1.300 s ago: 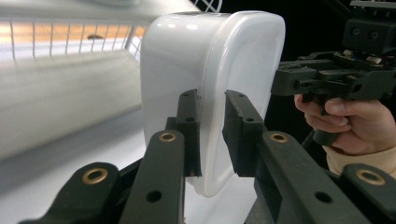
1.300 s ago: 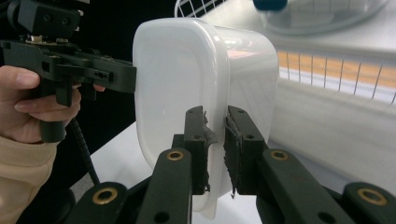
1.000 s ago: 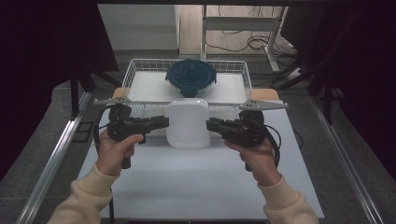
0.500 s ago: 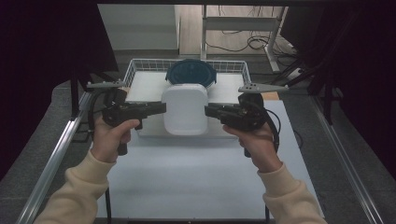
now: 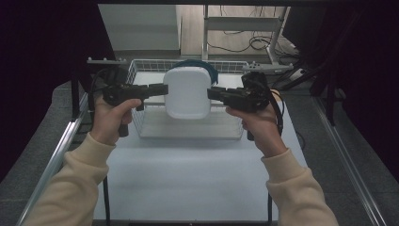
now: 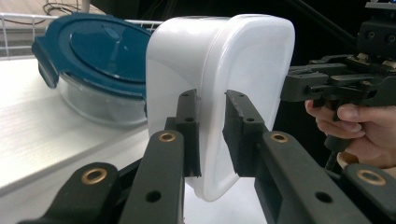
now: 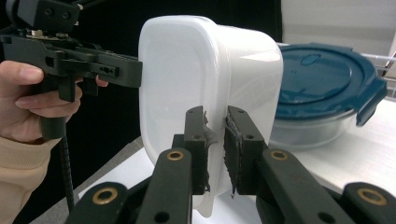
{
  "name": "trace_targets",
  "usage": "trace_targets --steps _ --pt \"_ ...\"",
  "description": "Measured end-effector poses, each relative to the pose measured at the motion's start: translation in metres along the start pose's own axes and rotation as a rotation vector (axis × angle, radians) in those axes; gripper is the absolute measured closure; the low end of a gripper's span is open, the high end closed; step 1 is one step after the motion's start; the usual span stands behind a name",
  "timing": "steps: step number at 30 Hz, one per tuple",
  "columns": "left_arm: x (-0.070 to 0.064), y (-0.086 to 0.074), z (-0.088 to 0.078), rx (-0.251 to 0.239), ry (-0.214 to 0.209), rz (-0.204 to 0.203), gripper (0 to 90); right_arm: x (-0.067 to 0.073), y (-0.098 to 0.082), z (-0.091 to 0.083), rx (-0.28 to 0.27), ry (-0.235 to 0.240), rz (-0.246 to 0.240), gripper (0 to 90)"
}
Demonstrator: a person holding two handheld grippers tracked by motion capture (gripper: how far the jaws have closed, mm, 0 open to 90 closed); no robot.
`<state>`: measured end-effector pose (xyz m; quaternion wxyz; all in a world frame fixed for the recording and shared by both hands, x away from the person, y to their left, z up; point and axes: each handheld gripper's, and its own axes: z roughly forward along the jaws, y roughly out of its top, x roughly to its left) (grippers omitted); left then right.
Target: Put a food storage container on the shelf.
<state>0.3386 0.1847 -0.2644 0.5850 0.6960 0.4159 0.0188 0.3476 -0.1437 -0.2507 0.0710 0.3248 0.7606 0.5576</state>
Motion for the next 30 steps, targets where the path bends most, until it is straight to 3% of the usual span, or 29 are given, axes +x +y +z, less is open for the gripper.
trace_targets --steps 15,24,30 --pt "0.008 0.046 0.008 0.002 0.01 -0.005 77.3 -0.019 0.043 0.004 -0.017 0.017 0.035 78.9" --pt "0.025 0.066 0.018 0.018 0.012 -0.048 76.9 -0.033 0.06 0.017 0.004 0.003 0.063 78.9" --pt "0.035 0.069 0.026 0.042 0.019 -0.075 76.5 -0.044 0.062 0.025 0.019 -0.001 0.091 78.9"
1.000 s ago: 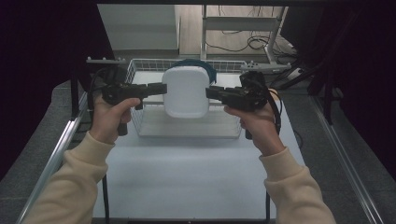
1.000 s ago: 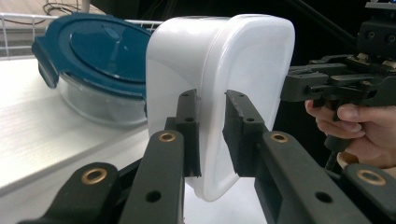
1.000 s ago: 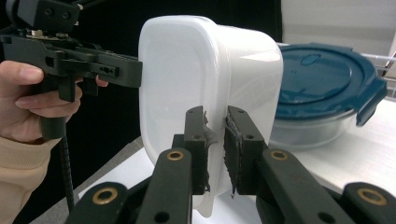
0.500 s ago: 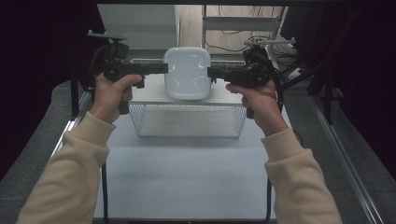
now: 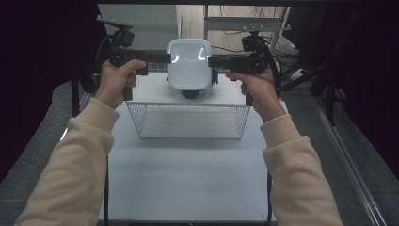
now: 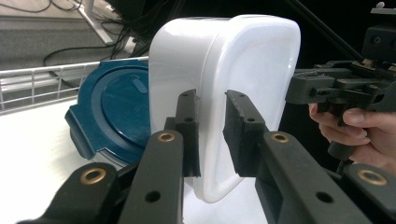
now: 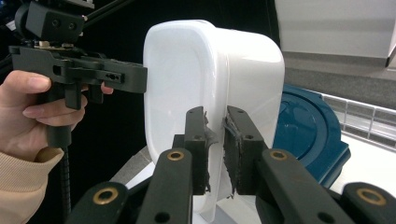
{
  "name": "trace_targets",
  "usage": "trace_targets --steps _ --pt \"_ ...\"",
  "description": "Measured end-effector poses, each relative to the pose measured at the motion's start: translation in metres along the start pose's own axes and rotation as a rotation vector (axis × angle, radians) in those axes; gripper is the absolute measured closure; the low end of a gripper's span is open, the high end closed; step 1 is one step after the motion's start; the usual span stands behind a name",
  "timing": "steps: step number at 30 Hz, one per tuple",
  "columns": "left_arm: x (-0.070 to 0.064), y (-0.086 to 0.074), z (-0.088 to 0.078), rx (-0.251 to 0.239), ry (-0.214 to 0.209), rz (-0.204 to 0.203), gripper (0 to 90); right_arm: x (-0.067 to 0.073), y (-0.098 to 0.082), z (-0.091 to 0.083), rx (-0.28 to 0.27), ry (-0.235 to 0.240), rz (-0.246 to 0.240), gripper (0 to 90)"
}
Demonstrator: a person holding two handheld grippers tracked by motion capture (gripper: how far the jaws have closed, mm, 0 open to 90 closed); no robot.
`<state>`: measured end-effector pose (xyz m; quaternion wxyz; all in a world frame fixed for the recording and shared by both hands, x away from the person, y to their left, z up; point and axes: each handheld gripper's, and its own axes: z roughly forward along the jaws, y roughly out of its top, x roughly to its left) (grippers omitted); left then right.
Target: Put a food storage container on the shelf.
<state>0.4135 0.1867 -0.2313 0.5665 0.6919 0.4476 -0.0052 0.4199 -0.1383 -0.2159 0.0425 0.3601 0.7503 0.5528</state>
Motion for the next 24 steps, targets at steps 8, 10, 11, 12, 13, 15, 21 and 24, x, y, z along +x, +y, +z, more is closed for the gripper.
trace_targets --steps 8,10,11,12,13,15,21,24 --pt "0.011 0.007 0.011 -0.01 -0.009 -0.053 77.0 -0.017 0.003 0.01 0.01 -0.005 0.082 78.3" --pt "0.013 0.008 0.014 -0.005 -0.005 -0.059 76.8 -0.021 0.005 0.012 0.009 -0.004 0.1 77.5" --pt "0.014 0.009 0.016 -0.008 -0.002 -0.07 76.2 -0.024 0.005 0.013 0.01 -0.002 0.111 77.1" --pt "0.016 0.01 0.018 -0.006 -0.002 -0.072 75.7 -0.026 0.006 0.014 0.009 0.002 0.125 76.7" --pt "0.018 0.011 0.02 -0.007 -0.004 -0.081 75.2 -0.028 0.007 0.015 0.01 0.004 0.135 76.1" --pt "0.022 0.012 0.023 -0.014 -0.009 -0.104 75.0 -0.032 0.008 0.017 0.009 0.005 0.154 75.1" --pt "0.034 0.017 0.031 -0.024 -0.027 -0.173 74.9 -0.046 0.011 0.024 0.011 0.02 0.23 72.4" --pt "0.039 0.018 0.035 -0.031 -0.032 -0.201 74.6 -0.051 0.012 0.028 0.01 0.018 0.261 70.4"
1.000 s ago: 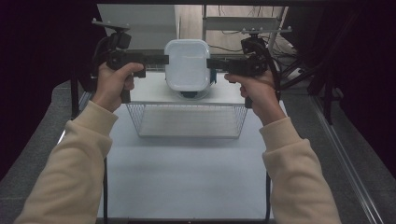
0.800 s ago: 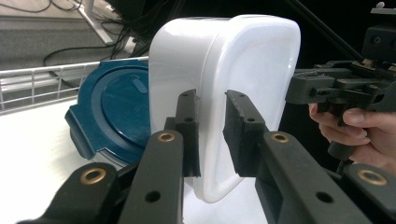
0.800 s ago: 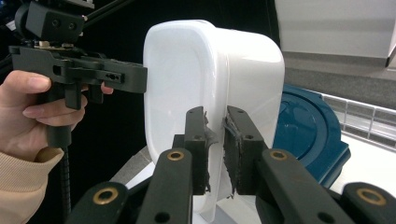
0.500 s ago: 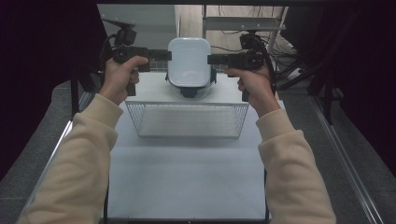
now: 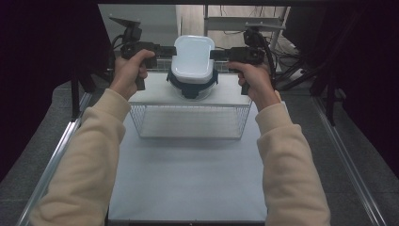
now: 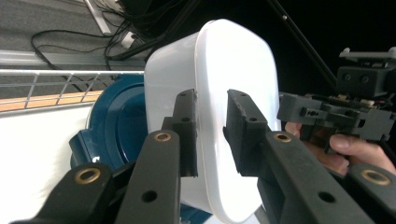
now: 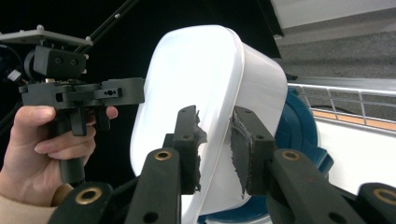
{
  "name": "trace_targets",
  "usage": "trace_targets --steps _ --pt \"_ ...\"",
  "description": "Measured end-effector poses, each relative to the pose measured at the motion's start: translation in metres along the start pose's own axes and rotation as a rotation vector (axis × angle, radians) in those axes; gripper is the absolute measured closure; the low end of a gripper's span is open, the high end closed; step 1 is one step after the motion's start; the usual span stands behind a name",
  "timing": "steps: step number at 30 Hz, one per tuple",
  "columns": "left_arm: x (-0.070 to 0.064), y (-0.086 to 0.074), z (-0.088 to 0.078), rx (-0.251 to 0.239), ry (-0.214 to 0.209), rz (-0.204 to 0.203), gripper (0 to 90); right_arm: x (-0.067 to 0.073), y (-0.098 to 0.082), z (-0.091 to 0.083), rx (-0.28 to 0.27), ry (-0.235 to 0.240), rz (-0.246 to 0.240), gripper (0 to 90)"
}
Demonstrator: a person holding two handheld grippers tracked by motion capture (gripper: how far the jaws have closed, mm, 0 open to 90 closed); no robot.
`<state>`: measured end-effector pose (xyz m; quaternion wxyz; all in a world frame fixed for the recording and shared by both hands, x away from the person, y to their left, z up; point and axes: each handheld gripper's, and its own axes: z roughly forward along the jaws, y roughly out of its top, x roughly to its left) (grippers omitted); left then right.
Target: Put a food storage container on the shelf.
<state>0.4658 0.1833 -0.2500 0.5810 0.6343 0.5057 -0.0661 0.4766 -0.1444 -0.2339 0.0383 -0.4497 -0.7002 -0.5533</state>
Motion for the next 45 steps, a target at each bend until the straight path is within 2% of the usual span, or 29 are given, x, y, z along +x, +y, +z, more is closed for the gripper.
trace_targets --steps 5,8,12,14,18,21,23,24,27,29,30,32,35,39,45 --pt "0.008 0.003 0.005 0.003 -0.014 -0.051 73.3 -0.01 0.003 0.006 -0.001 0.009 0.057 68.7" --pt "0.012 0.003 0.007 0.005 -0.021 -0.067 72.3 -0.014 0.004 0.009 -0.005 0.016 0.08 68.3" --pt "0.015 0.002 0.011 0.013 -0.001 -0.08 68.0 -0.017 0.004 0.014 -0.008 0.005 0.102 65.9" --pt "0.016 0.002 0.013 0.026 0.015 -0.074 67.6 -0.019 0.003 0.017 -0.001 -0.008 0.109 65.2" --pt "0.017 0.001 0.014 0.017 0.01 -0.072 64.5 -0.021 0.002 0.019 -0.011 -0.002 0.116 64.5" --pt "0.017 0.001 0.015 0.017 -0.002 -0.062 60.4 -0.02 0.0 0.022 -0.007 -0.005 0.102 56.6" --pt "0.017 0.001 0.013 0.004 -0.008 -0.041 50.7 -0.017 -0.002 0.023 -0.008 -0.03 0.084 45.8" --pt "0.016 0.0 0.011 -0.011 0.005 -0.031 46.5 -0.015 -0.003 0.022 -0.026 -0.052 0.073 41.2" --pt "0.01 -0.003 -0.002 -0.027 0.069 0.048 35.6 -0.01 -0.007 0.012 -0.088 -0.079 0.023 33.8" --pt "0.004 -0.007 -0.013 -0.043 0.094 0.102 31.5 -0.005 -0.009 0.001 -0.091 -0.09 -0.028 31.4" --pt "0.001 -0.011 -0.019 -0.051 0.103 0.128 31.2 -0.002 -0.011 -0.006 -0.1 -0.094 -0.058 30.6" --pt "-0.004 -0.019 -0.031 -0.065 0.094 0.165 30.3 0.001 -0.016 -0.018 -0.098 -0.091 -0.115 29.5" --pt "-0.01 -0.035 -0.047 -0.078 0.094 0.218 28.7 0.004 -0.028 -0.035 -0.097 -0.097 -0.177 29.2" --pt "-0.015 -0.061 -0.062 -0.072 0.12 0.297 27.7 0.003 -0.047 -0.05 -0.078 -0.123 -0.253 29.0" --pt "-0.011 -0.106 -0.076 -0.079 0.144 0.344 26.9 0.002 -0.085 -0.062 -0.056 -0.125 -0.332 28.9"
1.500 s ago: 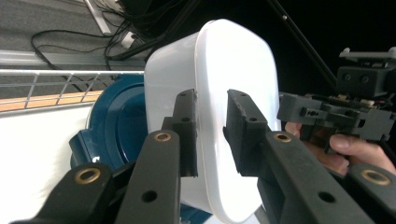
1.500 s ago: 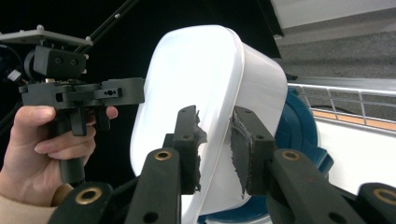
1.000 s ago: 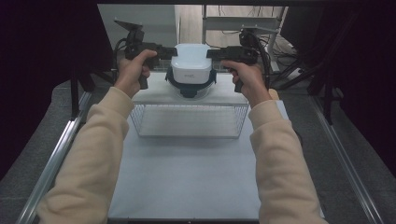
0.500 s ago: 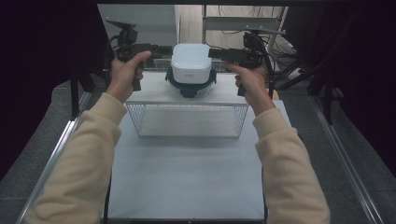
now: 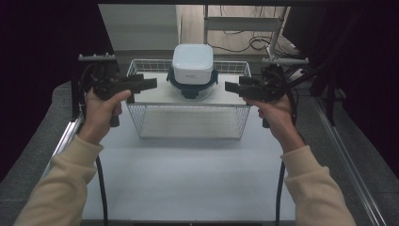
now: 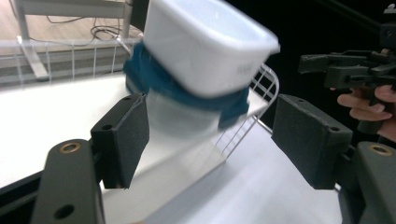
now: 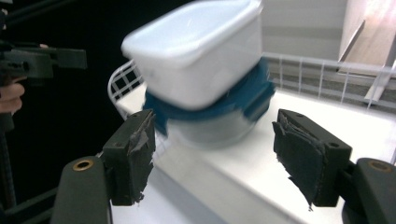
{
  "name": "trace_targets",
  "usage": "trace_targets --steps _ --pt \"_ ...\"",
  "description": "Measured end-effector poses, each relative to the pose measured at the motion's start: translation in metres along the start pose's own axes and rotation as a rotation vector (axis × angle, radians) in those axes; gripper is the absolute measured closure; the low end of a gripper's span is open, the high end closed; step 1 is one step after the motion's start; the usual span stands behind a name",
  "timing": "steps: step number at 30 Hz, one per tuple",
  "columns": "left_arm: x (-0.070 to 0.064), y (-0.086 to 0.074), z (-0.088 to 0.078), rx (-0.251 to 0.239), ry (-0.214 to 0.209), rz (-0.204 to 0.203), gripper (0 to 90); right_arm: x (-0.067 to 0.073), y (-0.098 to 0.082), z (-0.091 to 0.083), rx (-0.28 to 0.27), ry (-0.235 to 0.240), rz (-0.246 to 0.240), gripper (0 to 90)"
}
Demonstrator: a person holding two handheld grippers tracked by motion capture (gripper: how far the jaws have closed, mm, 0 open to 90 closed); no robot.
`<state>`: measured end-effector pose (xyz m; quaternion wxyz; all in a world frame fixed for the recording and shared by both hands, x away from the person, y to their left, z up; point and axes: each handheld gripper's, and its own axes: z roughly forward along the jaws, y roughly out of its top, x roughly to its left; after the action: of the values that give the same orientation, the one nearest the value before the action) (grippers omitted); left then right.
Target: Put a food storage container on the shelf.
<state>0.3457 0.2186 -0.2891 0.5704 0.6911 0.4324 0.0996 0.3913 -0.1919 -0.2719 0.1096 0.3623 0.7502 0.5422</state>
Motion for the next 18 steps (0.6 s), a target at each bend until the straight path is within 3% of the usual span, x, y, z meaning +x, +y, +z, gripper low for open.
trace_targets --steps 7,12,18 --pt "-0.006 -0.059 -0.012 0.023 -0.004 0.015 26.9 0.011 -0.049 -0.015 0.012 0.002 -0.049 28.9" --pt "-0.011 -0.103 -0.016 0.05 0.035 0.05 26.4 0.02 -0.089 -0.029 0.012 -0.005 -0.091 28.9" --pt "-0.012 -0.151 -0.014 0.095 0.048 0.043 26.2 0.025 -0.144 -0.041 0.018 -0.004 -0.09 28.8"
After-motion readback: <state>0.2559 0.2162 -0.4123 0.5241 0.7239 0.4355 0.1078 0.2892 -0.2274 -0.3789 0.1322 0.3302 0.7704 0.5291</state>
